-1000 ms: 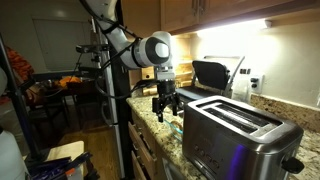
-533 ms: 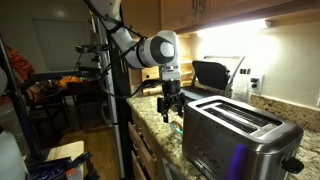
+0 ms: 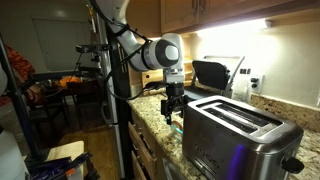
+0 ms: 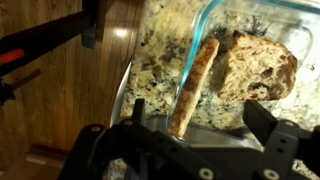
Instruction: Place one slice of bread from the glass bowl inside the toaster
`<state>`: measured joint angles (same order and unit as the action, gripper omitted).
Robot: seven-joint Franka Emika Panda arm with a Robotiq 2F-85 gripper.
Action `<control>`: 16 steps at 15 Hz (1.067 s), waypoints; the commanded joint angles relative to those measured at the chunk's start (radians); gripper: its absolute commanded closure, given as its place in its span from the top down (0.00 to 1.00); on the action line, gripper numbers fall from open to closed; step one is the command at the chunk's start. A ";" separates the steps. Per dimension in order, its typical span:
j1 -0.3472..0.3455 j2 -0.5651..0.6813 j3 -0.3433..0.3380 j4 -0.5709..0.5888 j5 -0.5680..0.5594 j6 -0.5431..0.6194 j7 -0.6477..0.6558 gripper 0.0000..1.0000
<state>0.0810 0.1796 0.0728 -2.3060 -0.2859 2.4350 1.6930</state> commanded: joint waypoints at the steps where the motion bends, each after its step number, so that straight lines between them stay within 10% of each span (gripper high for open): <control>1: 0.024 0.013 -0.025 0.003 0.024 0.014 0.007 1.00; 6: 0.025 0.023 -0.031 0.006 0.027 0.014 0.004 0.96; 7: 0.026 0.023 -0.032 0.007 0.026 0.013 0.003 0.76; 16: 0.033 0.032 -0.037 0.032 0.020 -0.003 -0.005 0.23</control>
<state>0.0919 0.2004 0.0557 -2.2923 -0.2795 2.4350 1.6929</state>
